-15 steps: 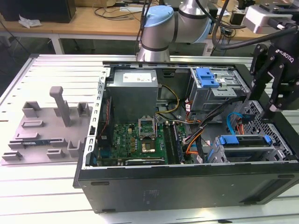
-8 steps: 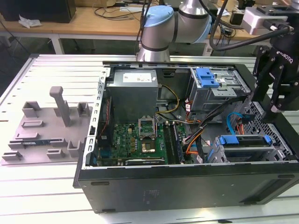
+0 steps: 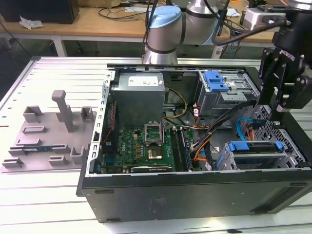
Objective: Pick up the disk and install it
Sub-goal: 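Insert the first disk wire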
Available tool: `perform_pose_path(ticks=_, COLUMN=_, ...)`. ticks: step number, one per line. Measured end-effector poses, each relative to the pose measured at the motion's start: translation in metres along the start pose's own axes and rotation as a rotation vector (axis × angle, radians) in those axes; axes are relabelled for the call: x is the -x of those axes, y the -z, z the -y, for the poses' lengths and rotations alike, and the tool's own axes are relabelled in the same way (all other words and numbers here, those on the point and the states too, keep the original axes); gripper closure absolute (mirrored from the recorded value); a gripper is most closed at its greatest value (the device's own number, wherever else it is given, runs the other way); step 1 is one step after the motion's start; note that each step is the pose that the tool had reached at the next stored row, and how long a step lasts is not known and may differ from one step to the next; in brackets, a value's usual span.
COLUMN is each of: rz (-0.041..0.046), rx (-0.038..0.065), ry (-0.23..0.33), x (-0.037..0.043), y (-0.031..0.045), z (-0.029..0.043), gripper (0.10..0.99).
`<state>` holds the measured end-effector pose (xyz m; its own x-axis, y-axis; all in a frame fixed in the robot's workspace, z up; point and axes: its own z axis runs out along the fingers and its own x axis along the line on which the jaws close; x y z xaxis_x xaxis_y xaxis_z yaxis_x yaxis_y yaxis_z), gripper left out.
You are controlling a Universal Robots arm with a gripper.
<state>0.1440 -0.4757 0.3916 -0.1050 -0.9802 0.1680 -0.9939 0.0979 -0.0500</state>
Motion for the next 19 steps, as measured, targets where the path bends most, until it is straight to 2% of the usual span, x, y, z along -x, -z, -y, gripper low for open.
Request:
perform_pose_path(ticks=1, rz=-0.0147, rx=-0.001, ry=0.001, x=0.0038, y=0.0001, z=-0.0003, gripper=0.514)
perform_pose_path(ticks=2, rz=-0.0358, rx=-0.002, ry=0.002, x=0.0088, y=0.0005, z=-0.0006, gripper=0.514)
perform_pose_path(ticks=5, rz=-0.0757, rx=-0.003, ry=0.003, x=0.0197, y=0.001, z=-0.0006, gripper=0.514)
perform_pose_path(ticks=6, rz=-0.0985, rx=-0.003, ry=0.005, x=0.0272, y=0.0011, z=0.0004, gripper=0.514)
perform_pose_path(ticks=7, rz=-0.1338, rx=0.009, ry=0.009, x=0.0427, y=-0.0017, z=0.0093, gripper=0.725)
perform_pose_path(ticks=8, rz=-0.1383, rx=0.026, ry=0.013, x=0.0474, y=-0.0092, z=0.0158, gripper=0.725)
perform_pose_path(ticks=9, rz=-0.1386, rx=0.029, ry=0.015, x=0.0477, y=-0.0105, z=0.0158, gripper=0.725)
perform_pose_path(ticks=12, rz=-0.1404, rx=0.028, ry=0.026, x=0.0484, y=-0.0147, z=0.0155, gripper=0.725)
perform_pose_path(ticks=15, rz=-0.1508, rx=0.026, ry=0.026, x=0.0491, y=-0.0197, z=0.014, gripper=0.725)
perform_pose_path(ticks=17, rz=-0.1747, rx=0.024, ry=0.026, x=0.0494, y=-0.0215, z=0.0135, gripper=0.725)
perform_pose_path(ticks=19, rz=-0.1911, rx=0.023, ry=0.026, x=0.0499, y=-0.0251, z=0.0124, gripper=0.725)
